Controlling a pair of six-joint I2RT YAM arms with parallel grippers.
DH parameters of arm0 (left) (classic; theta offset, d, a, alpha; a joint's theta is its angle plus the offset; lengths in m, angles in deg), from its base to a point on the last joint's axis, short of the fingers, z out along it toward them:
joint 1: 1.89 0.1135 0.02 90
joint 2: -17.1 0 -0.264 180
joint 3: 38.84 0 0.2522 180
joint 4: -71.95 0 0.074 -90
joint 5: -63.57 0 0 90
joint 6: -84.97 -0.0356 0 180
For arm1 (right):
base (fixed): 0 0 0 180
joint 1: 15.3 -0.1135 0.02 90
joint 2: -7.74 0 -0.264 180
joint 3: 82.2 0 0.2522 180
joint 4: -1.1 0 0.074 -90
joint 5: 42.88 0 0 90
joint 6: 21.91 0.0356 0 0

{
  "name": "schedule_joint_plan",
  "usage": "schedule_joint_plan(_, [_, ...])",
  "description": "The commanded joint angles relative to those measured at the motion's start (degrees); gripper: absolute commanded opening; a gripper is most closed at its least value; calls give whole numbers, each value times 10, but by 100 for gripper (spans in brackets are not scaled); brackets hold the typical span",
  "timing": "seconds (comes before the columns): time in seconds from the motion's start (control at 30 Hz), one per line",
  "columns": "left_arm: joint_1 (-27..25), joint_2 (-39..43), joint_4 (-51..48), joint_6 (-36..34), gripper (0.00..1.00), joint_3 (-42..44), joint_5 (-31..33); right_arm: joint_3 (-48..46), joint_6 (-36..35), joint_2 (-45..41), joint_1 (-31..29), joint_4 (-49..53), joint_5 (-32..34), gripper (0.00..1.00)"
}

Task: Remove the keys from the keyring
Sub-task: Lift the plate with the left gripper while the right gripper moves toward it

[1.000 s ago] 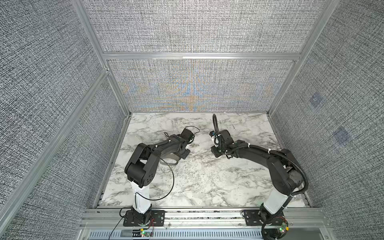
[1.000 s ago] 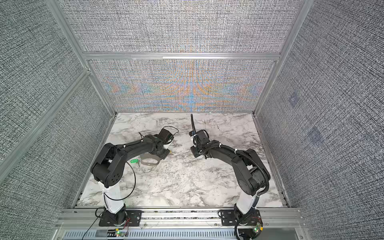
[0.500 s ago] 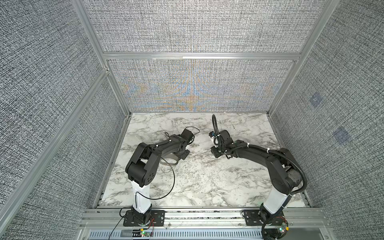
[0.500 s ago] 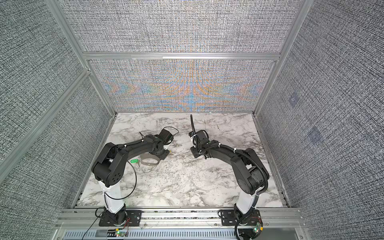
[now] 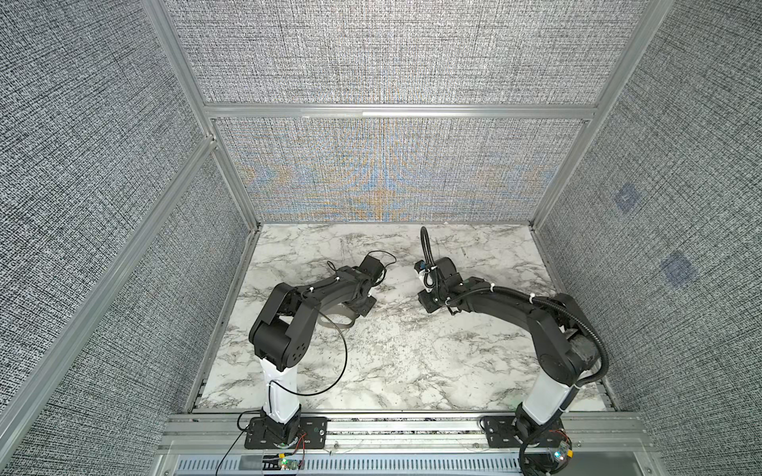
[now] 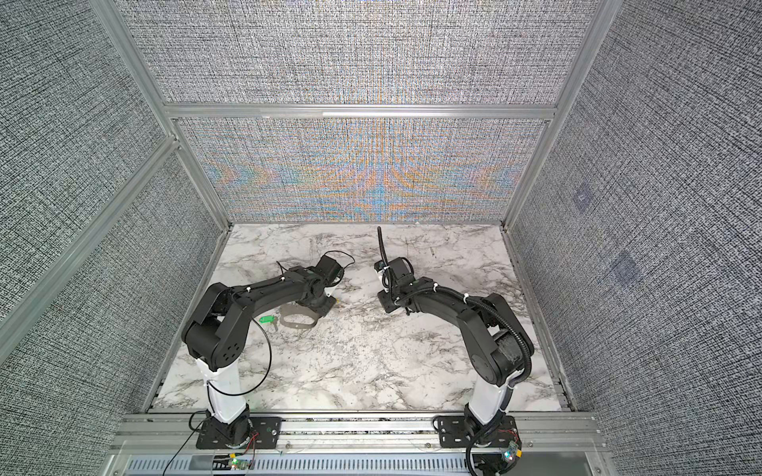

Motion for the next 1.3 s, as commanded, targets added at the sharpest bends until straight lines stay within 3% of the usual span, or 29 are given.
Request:
schedule_joint_plan(0.0, [-2,27,16,-21,2,4,-18,-5,-14,-10,0,-1,7,45])
schedule_joint_plan(0.13, [-4,68,27,-47,1,10,-58,-35,-35,-55,1,-42,18,44])
schedule_joint_plan(0.47, [-5,158,44,-129,0,3,-249,-163,-182,-189,2,-196,-62,44])
schedule_joint_plan(0.7, [-5,233,127,-194,0,36,-380,-182,-234,-251,3,-182,-97,44])
schedule_joint_plan(0.97, [-5,242,165,-217,0,34,-435,-209,-233,-299,2,-206,-79,44])
schedule_joint_plan(1.27, [-5,238,180,-229,0,41,-447,-222,-210,-311,-15,-214,-86,45])
